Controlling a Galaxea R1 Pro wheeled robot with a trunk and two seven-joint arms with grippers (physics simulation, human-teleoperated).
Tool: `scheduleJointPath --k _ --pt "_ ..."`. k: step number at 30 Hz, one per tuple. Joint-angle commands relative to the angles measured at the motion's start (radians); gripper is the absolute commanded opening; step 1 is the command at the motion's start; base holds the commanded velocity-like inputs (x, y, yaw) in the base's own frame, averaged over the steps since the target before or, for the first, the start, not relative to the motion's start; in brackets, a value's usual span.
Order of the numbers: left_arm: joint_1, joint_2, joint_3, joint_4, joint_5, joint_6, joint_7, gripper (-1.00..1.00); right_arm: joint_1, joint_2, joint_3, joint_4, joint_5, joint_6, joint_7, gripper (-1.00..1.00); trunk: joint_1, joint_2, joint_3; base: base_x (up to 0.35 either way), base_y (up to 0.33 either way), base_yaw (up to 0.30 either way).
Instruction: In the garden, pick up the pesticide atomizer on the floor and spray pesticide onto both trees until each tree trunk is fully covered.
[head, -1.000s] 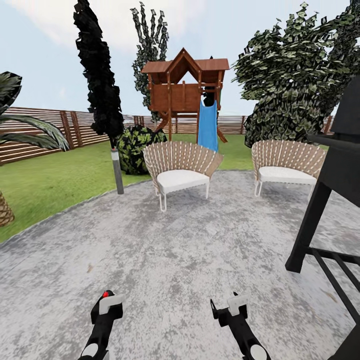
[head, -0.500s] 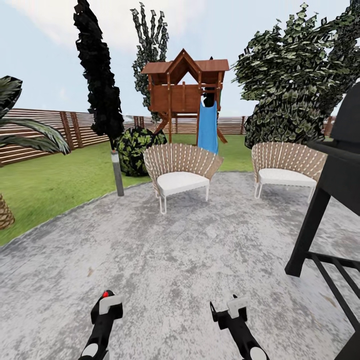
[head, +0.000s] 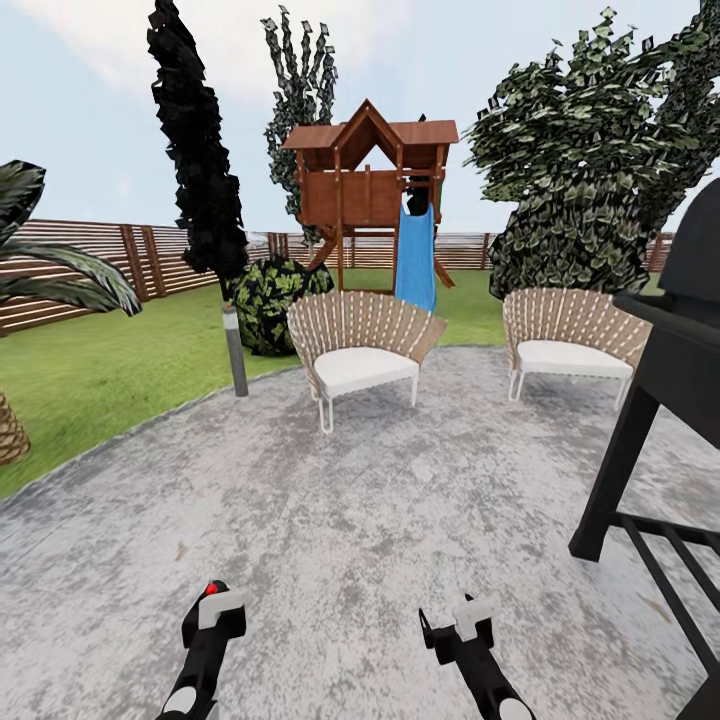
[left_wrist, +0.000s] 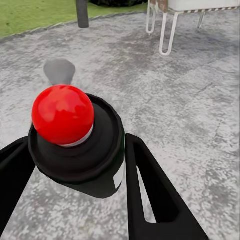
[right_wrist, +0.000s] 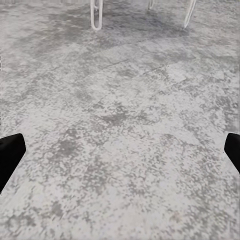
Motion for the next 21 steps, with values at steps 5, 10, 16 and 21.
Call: scheduleJointPath --k 5,10,16,21 --pt "-0.001 -0.001 0.003 0.001 -0.002 -0.003 0.001 -1.00 -0.001 0.002 -0.009 0.031 0.006 -0.004 0.009 1.00 -0.016 0.028 0.012 0.000 0.000 0.000" --pt "-0.001 -0.001 0.003 0.002 -0.002 -0.003 0.002 -1.00 -0.001 0.002 -0.009 0.036 0.006 -0.004 0.009 1.00 -0.016 0.028 0.012 0.000 0.000 0.000" --pt "-0.001 -0.002 0.004 0.002 -0.001 -0.003 0.001 -1.00 -0.001 0.002 -0.008 0.037 0.004 -0.004 0.009 1.00 -0.016 0.028 0.009 0.000 0.000 0.000" --pt "-0.001 -0.002 0.004 0.001 -0.001 -0.003 0.001 -1.00 -0.001 0.003 -0.009 0.038 0.004 -0.004 0.009 1.00 -0.016 0.028 0.002 0.000 0.000 0.000"
